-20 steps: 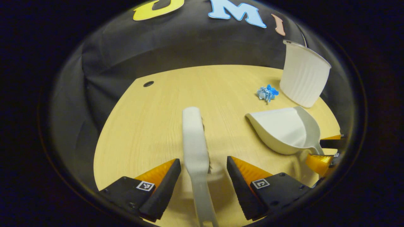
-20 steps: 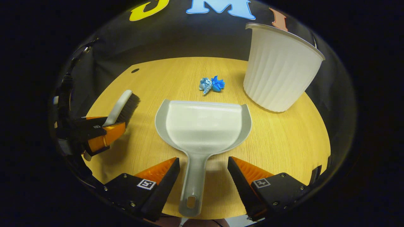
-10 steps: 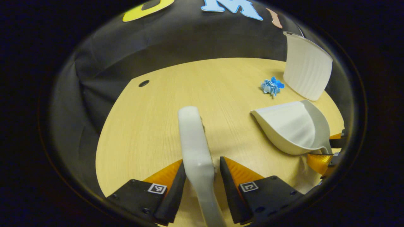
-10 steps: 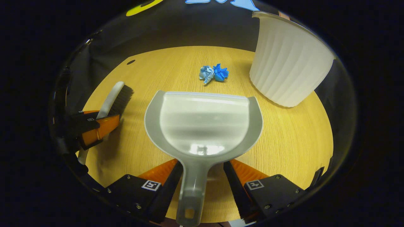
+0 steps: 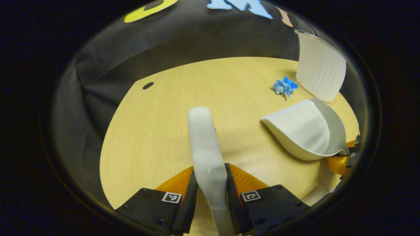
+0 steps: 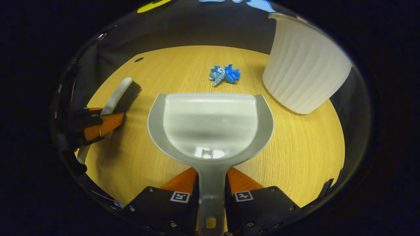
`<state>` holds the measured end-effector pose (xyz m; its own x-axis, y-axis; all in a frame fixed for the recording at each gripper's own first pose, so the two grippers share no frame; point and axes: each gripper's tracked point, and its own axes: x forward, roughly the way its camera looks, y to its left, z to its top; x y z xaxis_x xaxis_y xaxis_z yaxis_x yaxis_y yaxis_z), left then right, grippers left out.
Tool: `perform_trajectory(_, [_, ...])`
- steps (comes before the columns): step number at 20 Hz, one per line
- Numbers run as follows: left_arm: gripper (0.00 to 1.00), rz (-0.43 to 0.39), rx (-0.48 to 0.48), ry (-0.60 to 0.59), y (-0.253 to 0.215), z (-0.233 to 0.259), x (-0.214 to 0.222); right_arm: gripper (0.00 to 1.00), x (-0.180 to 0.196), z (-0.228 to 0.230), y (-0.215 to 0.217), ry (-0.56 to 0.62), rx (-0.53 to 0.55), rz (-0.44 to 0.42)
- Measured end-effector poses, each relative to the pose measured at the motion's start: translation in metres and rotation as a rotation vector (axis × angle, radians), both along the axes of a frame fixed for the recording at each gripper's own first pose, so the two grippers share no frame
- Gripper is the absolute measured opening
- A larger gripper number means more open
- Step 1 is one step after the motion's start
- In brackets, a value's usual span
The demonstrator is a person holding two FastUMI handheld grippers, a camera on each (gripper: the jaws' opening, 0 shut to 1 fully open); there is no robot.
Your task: Pick up the small broom and dustpan from the desktop, sweep the trash into the dustpan with the broom, and then empty the trash into the garbage bin.
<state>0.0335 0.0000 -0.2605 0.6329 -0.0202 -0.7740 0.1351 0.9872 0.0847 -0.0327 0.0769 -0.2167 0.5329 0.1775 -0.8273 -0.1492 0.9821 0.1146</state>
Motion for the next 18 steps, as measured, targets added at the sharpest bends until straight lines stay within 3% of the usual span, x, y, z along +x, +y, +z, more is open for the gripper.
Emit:
perform_trajectory(2, [0.52, -0.004, 0.013, 0.001, -0.001, 0.001, 0.004, 0.35, 0.000, 0.000, -0.003, -0.011, -0.002, 0.013])
perform_trajectory(3, [0.46, -0.006, 0.015, 0.001, -0.002, 0.000, 0.006, 0.35, 0.000, 0.001, -0.005, -0.019, -0.007, 0.022])
perform_trajectory(5, [0.46, -0.006, 0.012, 0.001, -0.007, -0.001, 0.011, 0.35, 0.000, 0.000, -0.011, -0.029, -0.010, 0.040])
perform_trajectory(6, [0.51, -0.005, 0.006, 0.005, -0.008, -0.001, 0.013, 0.35, -0.001, -0.002, -0.013, -0.031, -0.009, 0.051])
perform_trajectory(8, [0.46, 0.006, -0.016, 0.007, -0.011, 0.001, 0.020, 0.35, 0.000, -0.004, -0.020, -0.037, -0.007, 0.079])
perform_trajectory(10, [0.47, 0.007, -0.032, 0.006, -0.018, 0.002, 0.030, 0.35, -0.001, -0.004, -0.028, -0.040, -0.007, 0.097])
perform_trajectory(18, [0.48, -0.077, -0.041, -0.018, -0.063, 0.002, 0.076, 0.35, 0.001, -0.003, -0.057, -0.046, 0.028, 0.180])
